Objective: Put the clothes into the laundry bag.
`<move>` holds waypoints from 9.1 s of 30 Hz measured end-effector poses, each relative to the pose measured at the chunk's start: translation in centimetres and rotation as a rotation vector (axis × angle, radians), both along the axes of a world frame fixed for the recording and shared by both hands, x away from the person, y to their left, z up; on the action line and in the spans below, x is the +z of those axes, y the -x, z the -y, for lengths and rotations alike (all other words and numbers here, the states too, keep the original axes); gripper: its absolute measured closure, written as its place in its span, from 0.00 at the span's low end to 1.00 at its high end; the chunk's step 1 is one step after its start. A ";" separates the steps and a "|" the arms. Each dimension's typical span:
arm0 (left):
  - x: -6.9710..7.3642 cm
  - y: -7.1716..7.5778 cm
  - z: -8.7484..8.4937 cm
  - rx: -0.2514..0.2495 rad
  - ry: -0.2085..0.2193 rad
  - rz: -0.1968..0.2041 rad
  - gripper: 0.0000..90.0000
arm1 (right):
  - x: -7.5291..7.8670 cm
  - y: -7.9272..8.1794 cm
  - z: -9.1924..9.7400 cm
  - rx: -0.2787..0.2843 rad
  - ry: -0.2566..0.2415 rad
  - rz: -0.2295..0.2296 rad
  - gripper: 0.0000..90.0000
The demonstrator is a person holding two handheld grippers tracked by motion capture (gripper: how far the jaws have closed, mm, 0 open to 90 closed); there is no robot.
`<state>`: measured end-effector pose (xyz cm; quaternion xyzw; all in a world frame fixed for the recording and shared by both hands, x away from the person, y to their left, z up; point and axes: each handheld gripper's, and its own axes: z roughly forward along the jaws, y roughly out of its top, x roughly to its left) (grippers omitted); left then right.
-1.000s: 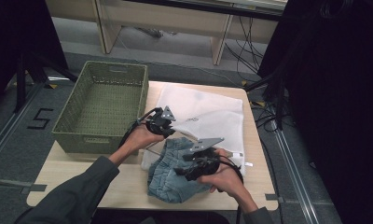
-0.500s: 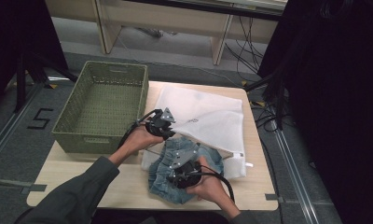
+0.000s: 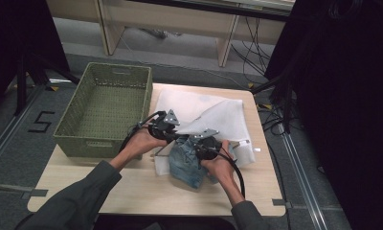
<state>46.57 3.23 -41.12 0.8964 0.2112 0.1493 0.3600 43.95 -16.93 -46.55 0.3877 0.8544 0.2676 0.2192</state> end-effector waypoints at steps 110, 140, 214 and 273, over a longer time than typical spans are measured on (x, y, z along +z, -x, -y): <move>-8.6 7.5 -3.1 -0.068 -0.114 -0.180 0.98 | 0.5 1.2 -2.3 0.106 -0.089 -0.094 0.86; -7.6 6.7 -1.6 -0.068 -0.100 -0.158 0.70 | 3.8 2.1 4.1 0.034 -0.255 -0.040 0.46; -8.7 7.2 -0.4 -0.132 -0.115 -0.117 0.98 | -2.6 -5.8 -2.7 -0.002 -0.102 -0.029 0.89; -9.0 5.9 5.8 -0.190 -0.082 -0.079 0.98 | -3.3 -5.2 0.9 -0.064 -0.152 -0.019 0.93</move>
